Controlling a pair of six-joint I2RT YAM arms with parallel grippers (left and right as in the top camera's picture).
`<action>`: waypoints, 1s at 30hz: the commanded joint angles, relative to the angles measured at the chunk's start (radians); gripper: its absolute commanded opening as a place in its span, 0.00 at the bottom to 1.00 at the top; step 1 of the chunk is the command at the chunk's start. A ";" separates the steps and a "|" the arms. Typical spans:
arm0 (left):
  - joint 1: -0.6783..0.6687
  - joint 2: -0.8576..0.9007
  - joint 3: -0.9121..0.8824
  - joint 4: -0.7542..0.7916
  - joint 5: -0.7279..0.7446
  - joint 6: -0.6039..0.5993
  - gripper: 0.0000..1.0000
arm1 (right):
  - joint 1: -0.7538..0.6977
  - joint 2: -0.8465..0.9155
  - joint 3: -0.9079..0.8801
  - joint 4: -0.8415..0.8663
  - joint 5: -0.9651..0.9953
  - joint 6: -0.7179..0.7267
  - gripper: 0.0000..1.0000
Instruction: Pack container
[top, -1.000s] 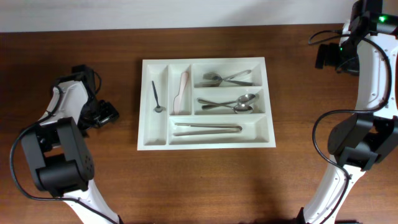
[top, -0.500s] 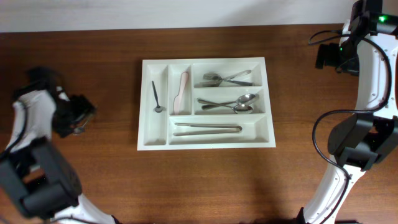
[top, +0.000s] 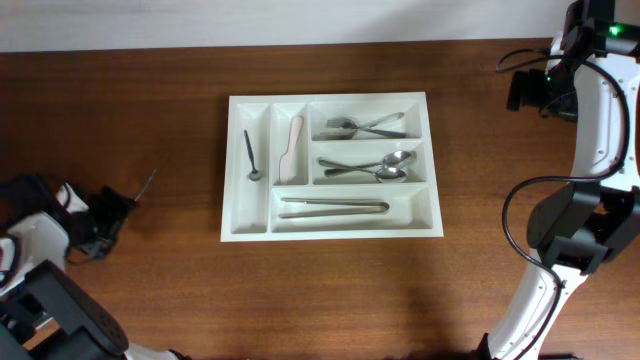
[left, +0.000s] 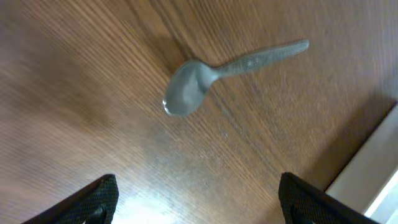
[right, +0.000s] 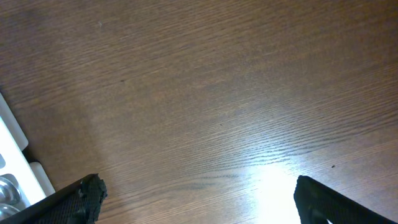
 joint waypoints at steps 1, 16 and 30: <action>0.005 -0.003 -0.046 0.059 0.095 0.016 0.84 | 0.005 -0.029 0.006 0.000 -0.002 -0.003 0.99; 0.006 0.006 -0.066 0.238 0.072 0.016 0.83 | 0.005 -0.029 0.006 0.000 -0.002 -0.003 0.99; 0.006 0.100 -0.068 0.301 0.058 0.000 0.79 | 0.005 -0.029 0.006 0.000 -0.002 -0.003 0.99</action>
